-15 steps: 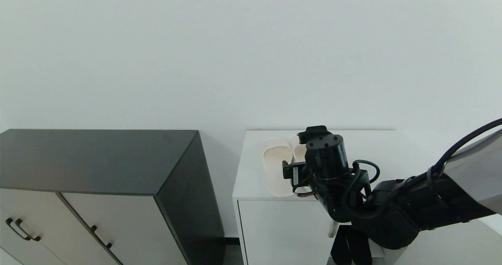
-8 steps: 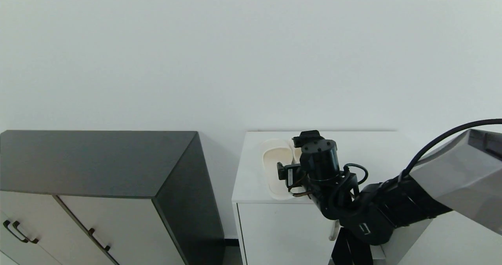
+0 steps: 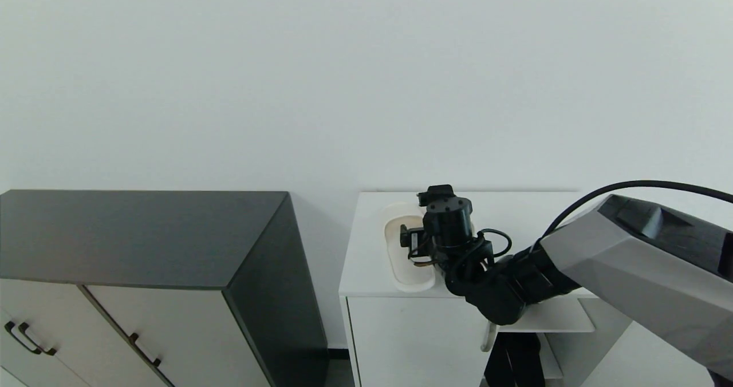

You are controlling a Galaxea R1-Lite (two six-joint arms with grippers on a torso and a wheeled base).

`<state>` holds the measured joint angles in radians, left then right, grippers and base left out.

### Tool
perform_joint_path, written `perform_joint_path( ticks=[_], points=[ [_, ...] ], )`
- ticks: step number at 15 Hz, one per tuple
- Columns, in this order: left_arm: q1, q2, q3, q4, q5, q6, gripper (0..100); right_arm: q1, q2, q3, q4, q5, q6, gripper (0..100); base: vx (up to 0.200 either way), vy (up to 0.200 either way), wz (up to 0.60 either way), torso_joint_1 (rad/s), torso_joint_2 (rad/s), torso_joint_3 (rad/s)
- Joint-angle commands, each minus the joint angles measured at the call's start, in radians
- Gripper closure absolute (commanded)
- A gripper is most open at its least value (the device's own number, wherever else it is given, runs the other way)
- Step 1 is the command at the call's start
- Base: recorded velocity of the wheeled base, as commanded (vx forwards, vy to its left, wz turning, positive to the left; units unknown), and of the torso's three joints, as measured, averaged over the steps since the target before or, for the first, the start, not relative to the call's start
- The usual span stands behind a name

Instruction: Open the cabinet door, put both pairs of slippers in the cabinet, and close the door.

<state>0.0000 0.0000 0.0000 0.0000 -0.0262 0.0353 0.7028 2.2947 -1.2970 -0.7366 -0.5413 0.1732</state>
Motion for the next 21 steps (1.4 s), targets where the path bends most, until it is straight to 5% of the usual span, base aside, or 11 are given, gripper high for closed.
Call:
perform_joint_path(
  ticks=[1,2,10,18,21],
  points=[
    [0.000,0.002,0.000,0.000,0.000,0.000,100,-0.005,0.028,-0.013,0.000,0.000,0.000,0,0.000,0.000,0.00,0.000,0.00,0.000],
    [0.000,0.002,0.000,0.000,0.000,0.000,100,-0.005,0.028,-0.013,0.000,0.000,0.000,100,0.000,0.000,0.00,0.000,0.00,0.000],
    [0.000,0.002,0.000,0.000,0.000,0.000,100,0.000,-0.043,0.019,-0.003,-0.002,-0.001,100,0.000,0.000,0.00,0.000,0.00,0.000],
    [0.000,0.002,0.000,0.000,0.000,0.000,100,0.164,-0.475,0.513,0.002,0.086,-0.003,100,0.000,0.000,0.00,0.000,0.00,0.000],
    [0.000,0.002,0.000,0.000,0.000,0.001,100,0.170,-0.443,0.539,-0.004,0.084,-0.040,100,0.000,0.000,0.00,0.000,0.00,0.000]
  ],
)
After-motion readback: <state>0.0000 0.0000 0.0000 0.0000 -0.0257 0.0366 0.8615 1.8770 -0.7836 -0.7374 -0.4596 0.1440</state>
